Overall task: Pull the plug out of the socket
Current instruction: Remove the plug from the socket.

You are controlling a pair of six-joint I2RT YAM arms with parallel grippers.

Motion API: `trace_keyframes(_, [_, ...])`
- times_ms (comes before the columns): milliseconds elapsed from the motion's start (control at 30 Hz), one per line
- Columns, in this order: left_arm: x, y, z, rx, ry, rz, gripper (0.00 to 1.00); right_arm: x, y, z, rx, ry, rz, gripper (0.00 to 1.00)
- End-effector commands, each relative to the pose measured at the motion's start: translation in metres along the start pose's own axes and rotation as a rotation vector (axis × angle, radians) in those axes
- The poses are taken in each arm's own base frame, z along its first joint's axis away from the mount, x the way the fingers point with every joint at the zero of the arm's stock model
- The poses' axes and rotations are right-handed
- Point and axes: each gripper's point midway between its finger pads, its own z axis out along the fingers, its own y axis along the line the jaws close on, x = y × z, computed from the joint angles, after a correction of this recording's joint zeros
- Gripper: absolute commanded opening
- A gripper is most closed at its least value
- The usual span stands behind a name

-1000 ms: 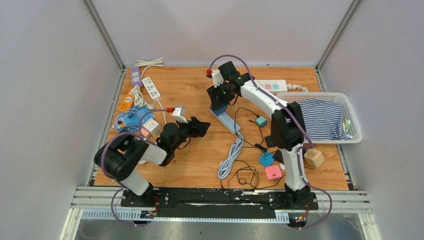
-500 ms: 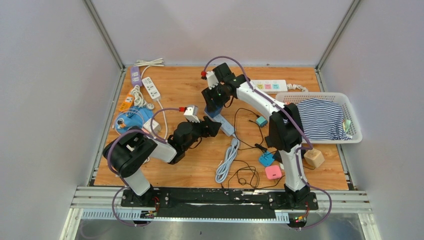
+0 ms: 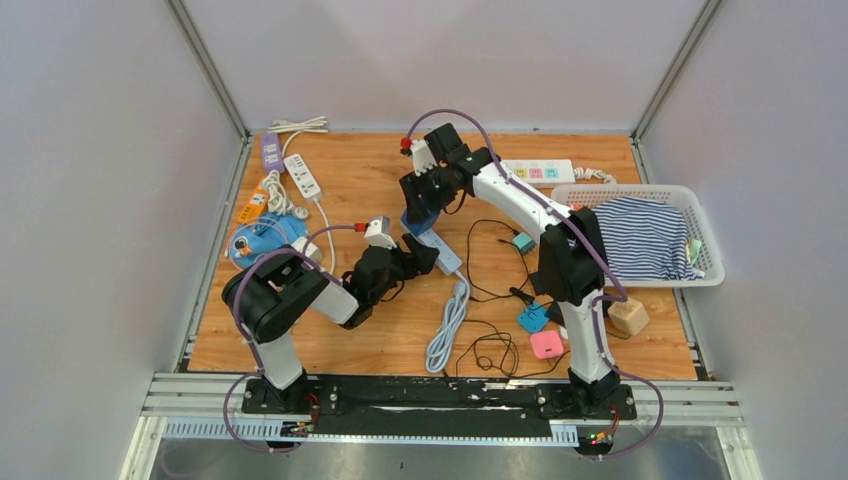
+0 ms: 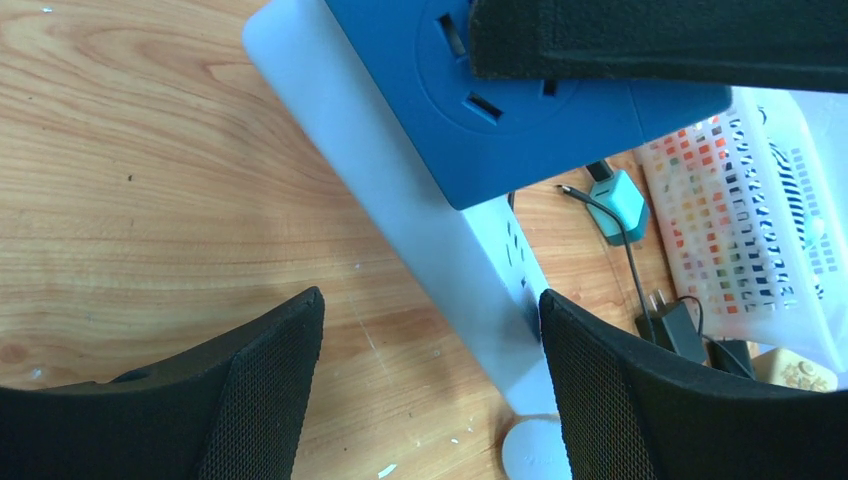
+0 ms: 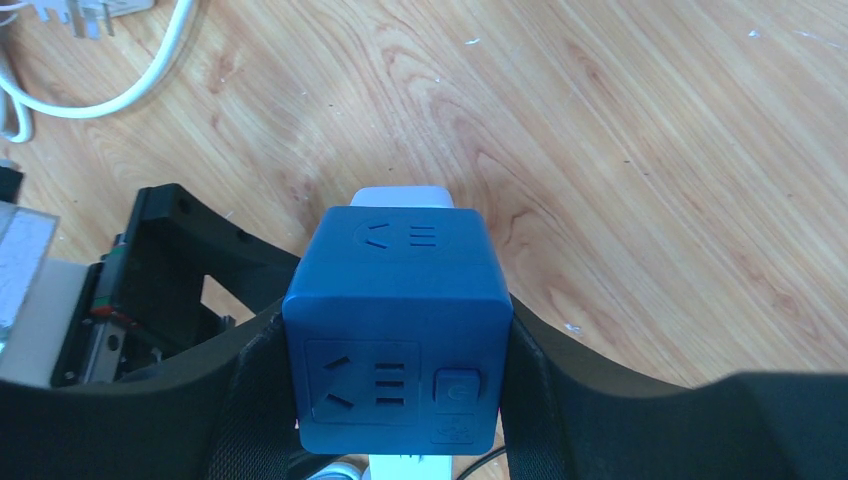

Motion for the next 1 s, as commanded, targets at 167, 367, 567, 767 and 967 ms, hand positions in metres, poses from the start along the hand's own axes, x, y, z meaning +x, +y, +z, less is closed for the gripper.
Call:
trace_keyframes(167, [-0.005,-0.017,0.004,0.068,-0.033,-0.091,0.77,-0.018,0.037,-0.028,-0.119,-0.063,0.032,0.00])
trace_keyframes(367, [-0.009,-0.030,0.000,0.134,-0.040,-0.172,0.70,-0.018,0.052,-0.034,-0.189,-0.069,0.043,0.00])
trace_keyframes(567, [-0.012,-0.028,-0.002,0.147,-0.044,-0.209,0.53,-0.012,0.060,-0.035,-0.231,-0.059,0.047,0.00])
trace_keyframes(767, [-0.012,-0.031,-0.002,0.172,-0.029,-0.189,0.06,-0.007,0.063,-0.033,-0.234,-0.050,0.013,0.00])
trace_keyframes(967, [-0.016,-0.023,-0.004,0.152,-0.058,-0.132,0.00,0.016,0.075,-0.024,-0.196,0.002,-0.118,0.00])
